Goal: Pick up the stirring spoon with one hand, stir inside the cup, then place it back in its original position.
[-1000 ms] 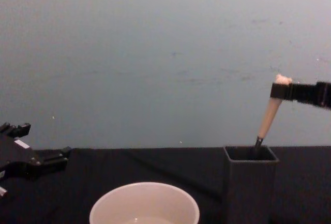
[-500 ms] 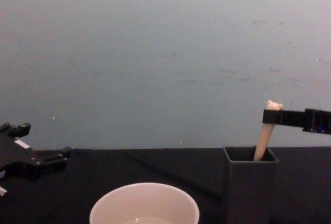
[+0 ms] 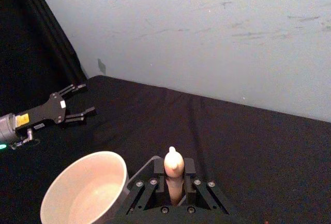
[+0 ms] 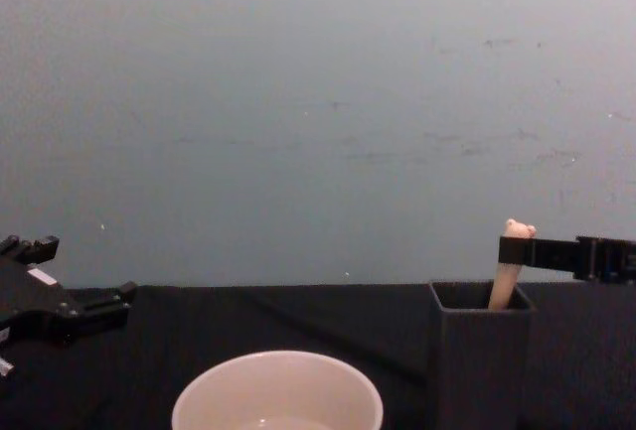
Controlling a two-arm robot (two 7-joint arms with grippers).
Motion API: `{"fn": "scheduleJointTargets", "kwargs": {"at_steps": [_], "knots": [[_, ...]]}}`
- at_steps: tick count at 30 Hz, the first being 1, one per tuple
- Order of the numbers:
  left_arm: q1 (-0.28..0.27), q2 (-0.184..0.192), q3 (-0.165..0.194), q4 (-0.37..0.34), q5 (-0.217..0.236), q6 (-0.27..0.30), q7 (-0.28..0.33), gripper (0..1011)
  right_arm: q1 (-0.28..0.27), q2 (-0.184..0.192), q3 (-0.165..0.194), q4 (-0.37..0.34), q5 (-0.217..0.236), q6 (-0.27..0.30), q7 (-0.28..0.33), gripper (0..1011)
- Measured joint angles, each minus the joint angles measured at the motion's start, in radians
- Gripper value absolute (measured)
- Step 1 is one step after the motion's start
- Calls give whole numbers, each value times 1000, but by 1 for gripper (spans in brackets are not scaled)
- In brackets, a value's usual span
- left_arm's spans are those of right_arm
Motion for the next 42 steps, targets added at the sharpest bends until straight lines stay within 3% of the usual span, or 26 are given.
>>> {"fn": "scheduleJointTargets", "kwargs": {"at_steps": [42], "knots": [[0,0,0,0,0,0,0,1001,0,-7,0,7,-18,15,3,218]]}}
